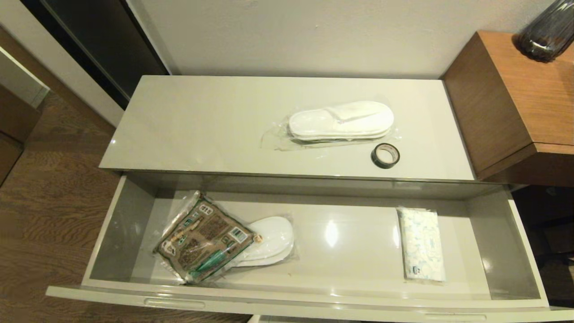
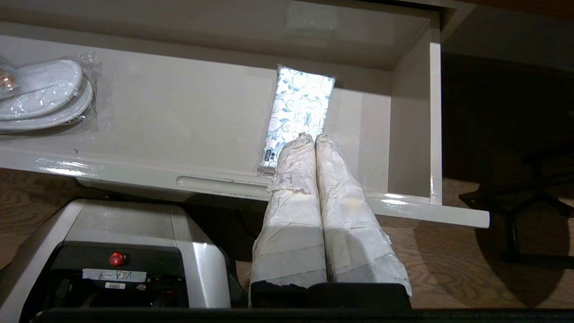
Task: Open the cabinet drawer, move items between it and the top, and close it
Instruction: Pick up the adhesive tape on the table
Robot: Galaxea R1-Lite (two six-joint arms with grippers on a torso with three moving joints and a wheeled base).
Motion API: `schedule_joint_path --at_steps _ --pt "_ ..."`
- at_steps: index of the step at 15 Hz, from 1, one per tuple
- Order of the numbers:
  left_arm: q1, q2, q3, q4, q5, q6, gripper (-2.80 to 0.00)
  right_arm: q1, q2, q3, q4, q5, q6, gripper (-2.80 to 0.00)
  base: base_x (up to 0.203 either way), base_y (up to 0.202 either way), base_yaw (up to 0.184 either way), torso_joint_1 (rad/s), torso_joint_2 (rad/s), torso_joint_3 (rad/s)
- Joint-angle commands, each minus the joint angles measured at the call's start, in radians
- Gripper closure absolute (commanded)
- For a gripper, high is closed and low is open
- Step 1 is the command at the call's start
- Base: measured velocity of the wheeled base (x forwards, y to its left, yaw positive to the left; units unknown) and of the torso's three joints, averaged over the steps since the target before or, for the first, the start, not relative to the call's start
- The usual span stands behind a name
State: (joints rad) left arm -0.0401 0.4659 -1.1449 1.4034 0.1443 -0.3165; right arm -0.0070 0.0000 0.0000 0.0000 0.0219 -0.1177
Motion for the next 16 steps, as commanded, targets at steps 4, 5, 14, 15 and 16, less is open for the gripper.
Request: schedule_joint_path --at_steps 4,5,14,15,16 --pt "0.043 -0.457 0.203 0.118 0.167 0.265 0.0 0.001 0.0 0.0 0.0 0.0 0.007 0.0 0.0 0.0 0.0 0.0 0.0 0.0" --pt "0.042 -0.47 0.236 0.123 0.202 0.335 0.0 0.001 0.0 0.0 0.0 0.0 0.007 0.0 0.0 0.0 0.0 0.0 0.0 0.0" --pt "0.043 -0.464 0.913 -1.251 -0.021 0.332 0.0 -0.001 0.0 0.0 0.002 -0.002 0.009 0.0 0.0 0.0 0.0 0.0 0.0 0.0" --pt "0.043 -0.464 1.019 -1.385 -0.036 0.351 0.0 -0.001 0.0 0.0 0.002 -0.002 0.009 0.0 0.0 0.0 0.0 0.0 0.0 0.0" --pt "0.042 -0.464 1.1 -1.502 -0.055 0.373 0.0 -0.001 0.0 0.0 0.002 -0.002 0.009 0.0 0.0 0.0 0.0 0.0 0.0 0.0"
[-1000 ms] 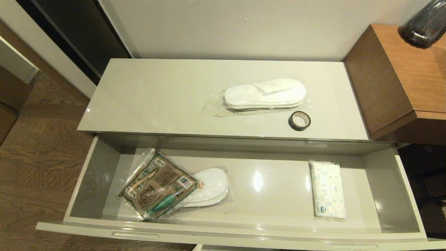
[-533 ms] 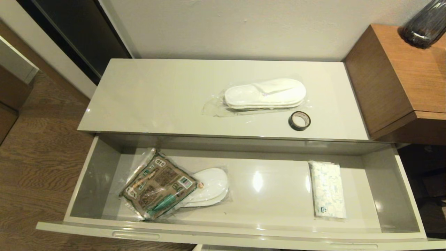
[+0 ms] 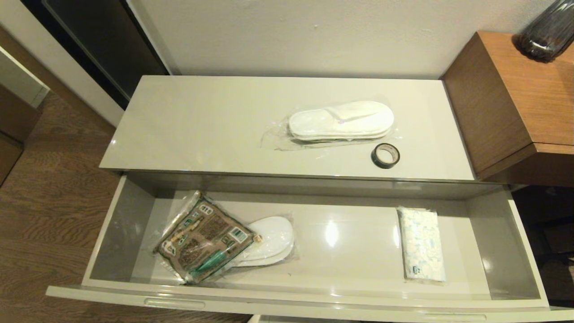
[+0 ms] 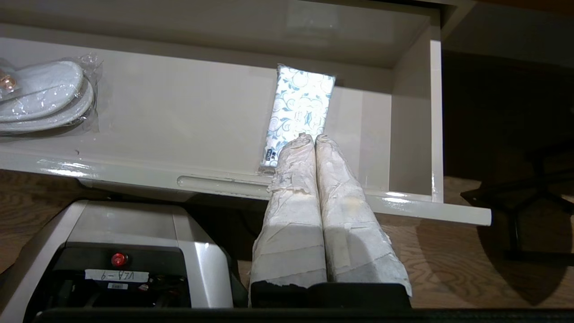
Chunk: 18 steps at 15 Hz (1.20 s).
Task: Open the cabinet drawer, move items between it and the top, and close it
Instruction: Pick up the adhesive tape on the table
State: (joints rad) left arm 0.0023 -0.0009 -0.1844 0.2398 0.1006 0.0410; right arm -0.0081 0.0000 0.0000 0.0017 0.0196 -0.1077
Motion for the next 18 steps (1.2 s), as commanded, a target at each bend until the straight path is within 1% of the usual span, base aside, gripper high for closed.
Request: schedule_joint_path --at_steps 1,2,4,5,7,8,10,11,13,14,18 --pt "0.0 0.002 0.181 -0.421 -0.034 0.028 0.0 0.0 0.001 0.0 0.0 0.0 0.0 0.0 0.0 0.0 0.0 0.0 0.0 0.0" --pt "0.0 0.002 0.184 -0.419 -0.059 0.007 0.0 0.002 0.0 0.0 0.0 0.0 0.0 0.0 0.0 0.0 0.0 0.0 0.0 0.0" --pt "0.0 0.002 0.179 -0.244 -0.103 -0.034 0.0 0.0 0.0 0.0 0.0 0.0 0.0 0.0 0.0 0.0 0.0 0.0 0.0 0.0" --pt "-0.001 0.002 0.177 -0.229 -0.111 -0.036 0.0 0.0 0.0 0.0 0.0 0.0 0.0 0.0 0.0 0.0 0.0 0.0 0.0 0.0" --pt "-0.001 0.002 0.177 -0.229 -0.111 -0.036 0.0 0.0 0.0 0.0 0.0 0.0 0.0 0.0 0.0 0.0 0.0 0.0 0.0 0.0" --pt "0.001 0.002 0.183 -0.249 -0.111 -0.058 0.0 0.0 0.002 0.0 0.0 0.0 0.0 0.0 0.0 0.0 0.0 0.0 0.0 0.0" --pt "0.001 0.002 0.183 -0.248 -0.111 -0.058 0.0 0.0 0.0 0.0 0.001 -0.002 0.006 0.0 0.0 0.0 0.0 0.0 0.0 0.0" --pt "0.0 0.002 0.183 -0.249 -0.111 -0.058 0.0 0.0 0.001 0.0 0.001 -0.005 0.025 0.0 0.0 0.0 0.0 0.0 0.0 0.0" --pt "0.001 0.002 0.183 -0.249 -0.111 -0.058 0.0 0.0 0.002 0.0 -0.002 -0.015 0.092 0.0 0.0 0.0 0.0 0.0 0.0 0.0" --pt "0.001 0.002 0.183 -0.249 -0.111 -0.058 0.0 0.001 0.0 0.0 -0.001 -0.016 0.101 0.0 0.0 0.0 0.0 0.0 0.0 0.0" --pt "0.001 0.002 0.183 -0.249 -0.111 -0.058 0.0 0.0 0.0 0.0 -0.002 -0.017 0.097 0.0 0.0 0.0 0.0 0.0 0.0 0.0"
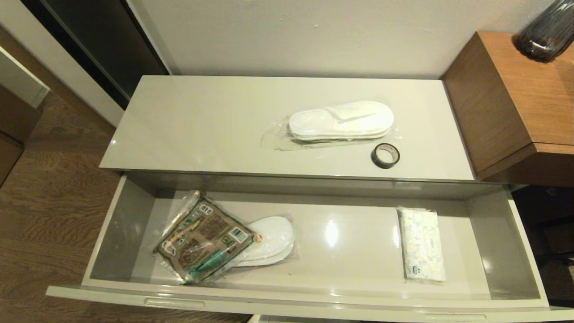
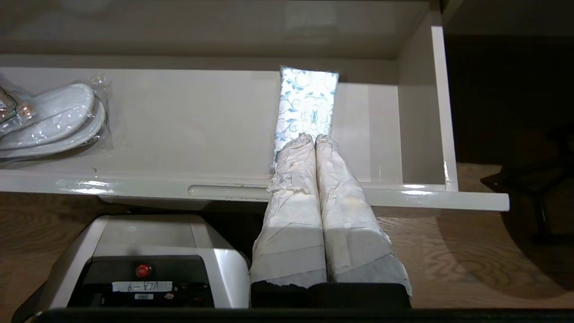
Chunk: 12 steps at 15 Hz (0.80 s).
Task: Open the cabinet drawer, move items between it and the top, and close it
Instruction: Pick up the adhesive tape on the table
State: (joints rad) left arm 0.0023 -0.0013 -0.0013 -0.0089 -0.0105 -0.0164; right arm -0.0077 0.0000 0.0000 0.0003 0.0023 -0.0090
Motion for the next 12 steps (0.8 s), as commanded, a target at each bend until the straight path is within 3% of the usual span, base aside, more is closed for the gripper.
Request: schedule_joint_path --at_steps 1,3,4,7,9,12 --pt "0.0 0.003 0.0 0.0 0.0 0.0 0.0 0.0 0.001 0.0 -0.004 -0.001 0.007 0.0 0.0 0.0 0.0 0.0 0.0 0.0" --pt "0.0 0.003 0.0 0.0 0.0 0.0 0.0 0.0 0.001 -0.063 0.034 -0.006 0.005 0.0 0.0 0.0 0.0 0.0 0.0 0.0" --pt "0.001 0.003 0.0 0.0 0.0 0.0 0.0 0.0 0.001 -0.144 0.13 -0.005 0.008 0.0 0.0 0.0 0.0 0.0 0.0 0.0" --pt "0.001 0.003 0.0 0.0 0.0 0.0 0.0 0.0 0.062 -0.582 0.509 0.042 0.076 0.0 0.0 0.0 0.0 0.0 0.0 0.0" --pt "-0.001 0.003 0.0 0.0 0.0 0.0 0.0 -0.002 0.242 -0.792 0.615 0.062 0.188 0.0 0.0 0.0 0.0 0.0 0.0 0.0" --pt "0.001 0.003 0.0 0.0 0.0 0.0 0.0 -0.002 0.623 -0.95 0.725 0.074 0.287 0.0 0.0 0.0 0.0 0.0 0.0 0.0"
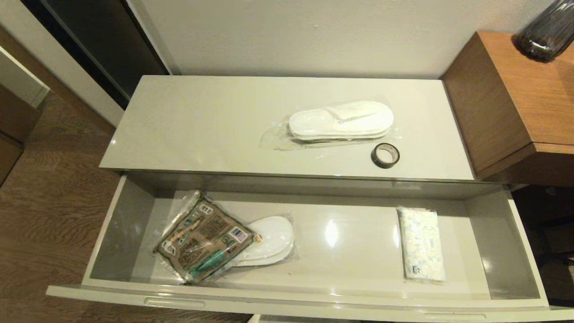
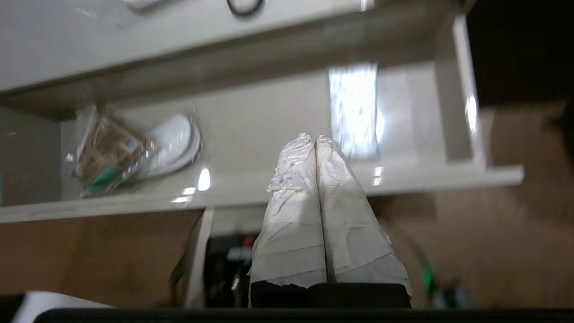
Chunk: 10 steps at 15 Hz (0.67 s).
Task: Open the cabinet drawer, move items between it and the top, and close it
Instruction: Pick up the adhesive tape on the table
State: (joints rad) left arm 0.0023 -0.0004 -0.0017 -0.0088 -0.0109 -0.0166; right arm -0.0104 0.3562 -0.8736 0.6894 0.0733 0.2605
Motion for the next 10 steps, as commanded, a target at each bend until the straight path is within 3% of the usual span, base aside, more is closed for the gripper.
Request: schedule_joint_path --at_steps 1,6,10 --pt "0.001 0.002 0.0 0.0 0.0 0.0 0.0 0.001 0.372 -0.114 0.063 0.011 0.03 0.0 0.0 0.0 0.0 0.0 0.0 0.0" --pt "0.0 0.002 0.0 0.0 0.0 0.0 0.0 0.039 0.935 -0.25 -0.091 0.091 0.054 0.0 0.0 0.0 0.0 0.0 0.0 0.0" --pt "-0.001 0.002 0.0 0.0 0.0 0.0 0.0 0.159 1.141 -0.372 -0.321 0.103 0.083 0.0 0.0 0.0 0.0 0.0 0.0 0.0"
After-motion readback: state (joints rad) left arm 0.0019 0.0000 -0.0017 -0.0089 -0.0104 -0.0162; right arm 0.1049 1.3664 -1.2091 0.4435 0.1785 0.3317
